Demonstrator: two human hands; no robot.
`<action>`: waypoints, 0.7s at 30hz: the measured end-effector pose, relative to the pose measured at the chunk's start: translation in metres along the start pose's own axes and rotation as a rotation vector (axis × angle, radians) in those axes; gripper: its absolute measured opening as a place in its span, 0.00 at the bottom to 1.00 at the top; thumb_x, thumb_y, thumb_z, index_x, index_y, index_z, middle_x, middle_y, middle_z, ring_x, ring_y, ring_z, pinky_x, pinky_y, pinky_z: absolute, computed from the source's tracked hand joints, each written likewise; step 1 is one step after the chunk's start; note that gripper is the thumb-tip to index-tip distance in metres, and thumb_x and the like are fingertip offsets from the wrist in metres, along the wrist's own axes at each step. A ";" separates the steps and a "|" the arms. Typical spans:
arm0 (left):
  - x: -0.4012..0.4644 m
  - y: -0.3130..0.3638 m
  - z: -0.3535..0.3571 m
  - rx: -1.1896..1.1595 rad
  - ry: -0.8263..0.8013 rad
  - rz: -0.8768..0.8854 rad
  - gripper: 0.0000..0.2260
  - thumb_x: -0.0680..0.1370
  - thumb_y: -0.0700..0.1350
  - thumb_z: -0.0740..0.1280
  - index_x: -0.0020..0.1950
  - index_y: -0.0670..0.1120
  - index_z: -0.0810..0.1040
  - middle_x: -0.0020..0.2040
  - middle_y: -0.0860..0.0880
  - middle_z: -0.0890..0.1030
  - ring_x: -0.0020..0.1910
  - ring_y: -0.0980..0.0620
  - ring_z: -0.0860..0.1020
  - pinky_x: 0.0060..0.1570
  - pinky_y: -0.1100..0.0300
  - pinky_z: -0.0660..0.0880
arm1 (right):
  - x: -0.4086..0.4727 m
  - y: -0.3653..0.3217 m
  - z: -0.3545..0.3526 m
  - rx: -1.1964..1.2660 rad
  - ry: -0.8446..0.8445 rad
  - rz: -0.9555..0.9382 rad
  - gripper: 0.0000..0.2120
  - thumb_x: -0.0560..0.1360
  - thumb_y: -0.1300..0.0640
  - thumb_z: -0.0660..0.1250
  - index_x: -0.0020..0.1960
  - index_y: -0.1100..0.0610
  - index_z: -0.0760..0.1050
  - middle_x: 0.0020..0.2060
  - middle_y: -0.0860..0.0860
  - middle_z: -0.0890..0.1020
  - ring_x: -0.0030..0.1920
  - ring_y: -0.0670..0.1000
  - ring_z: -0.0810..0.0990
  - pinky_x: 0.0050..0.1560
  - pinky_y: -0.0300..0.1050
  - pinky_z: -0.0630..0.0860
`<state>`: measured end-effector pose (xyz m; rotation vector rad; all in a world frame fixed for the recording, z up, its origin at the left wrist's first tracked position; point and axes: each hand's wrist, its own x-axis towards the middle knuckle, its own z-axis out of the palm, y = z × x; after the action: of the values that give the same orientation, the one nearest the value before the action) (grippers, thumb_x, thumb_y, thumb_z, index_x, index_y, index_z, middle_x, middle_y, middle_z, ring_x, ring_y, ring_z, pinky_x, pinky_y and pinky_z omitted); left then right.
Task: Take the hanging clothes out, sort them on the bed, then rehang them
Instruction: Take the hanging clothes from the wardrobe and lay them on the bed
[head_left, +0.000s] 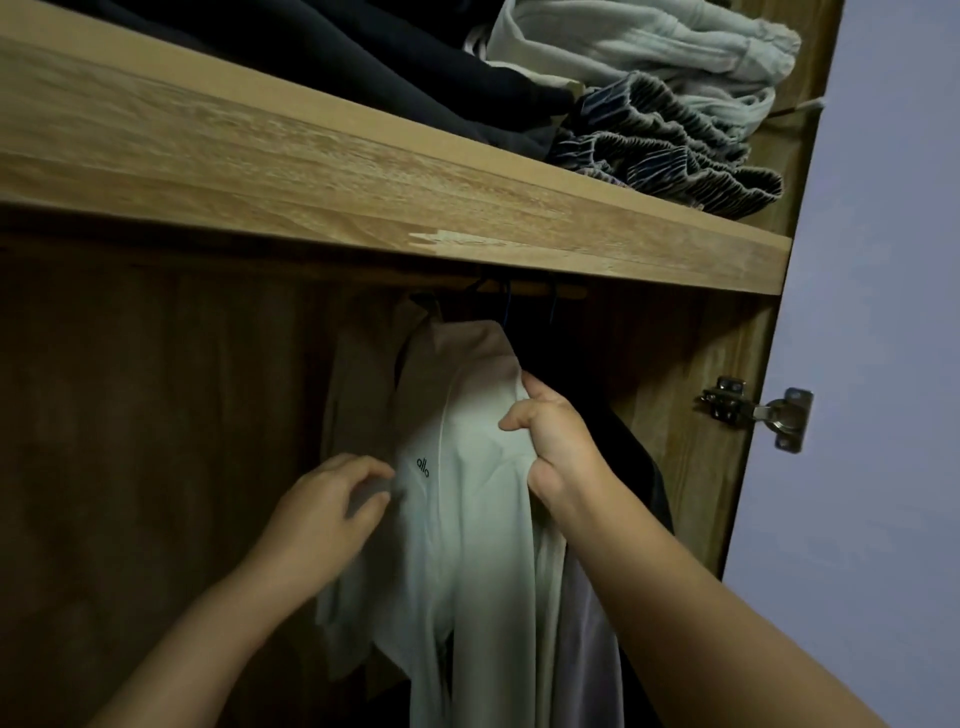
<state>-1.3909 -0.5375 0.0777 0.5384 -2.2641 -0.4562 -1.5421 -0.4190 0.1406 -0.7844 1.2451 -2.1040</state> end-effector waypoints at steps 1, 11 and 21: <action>-0.003 0.000 -0.003 -0.003 0.008 -0.007 0.10 0.77 0.41 0.65 0.57 0.48 0.78 0.52 0.54 0.75 0.53 0.56 0.75 0.45 0.70 0.66 | -0.001 0.000 0.001 0.028 -0.004 0.005 0.30 0.69 0.79 0.51 0.64 0.57 0.73 0.45 0.54 0.81 0.43 0.55 0.81 0.38 0.44 0.79; -0.026 0.004 -0.030 0.028 0.120 -0.064 0.09 0.76 0.39 0.65 0.55 0.46 0.79 0.51 0.52 0.76 0.50 0.55 0.76 0.41 0.76 0.65 | -0.035 0.004 -0.035 -0.019 -0.184 0.028 0.31 0.66 0.79 0.49 0.60 0.60 0.76 0.48 0.56 0.84 0.46 0.56 0.84 0.40 0.48 0.81; -0.033 0.050 -0.003 0.025 0.281 -0.068 0.21 0.79 0.36 0.58 0.72 0.43 0.63 0.70 0.45 0.66 0.69 0.46 0.64 0.67 0.55 0.61 | -0.132 -0.044 -0.113 -0.404 -0.367 0.078 0.31 0.55 0.74 0.57 0.53 0.57 0.81 0.50 0.61 0.83 0.47 0.60 0.83 0.40 0.49 0.81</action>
<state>-1.3801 -0.4790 0.0835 0.6516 -1.9900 -0.3619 -1.5436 -0.2422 0.1092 -1.2112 1.4774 -1.5693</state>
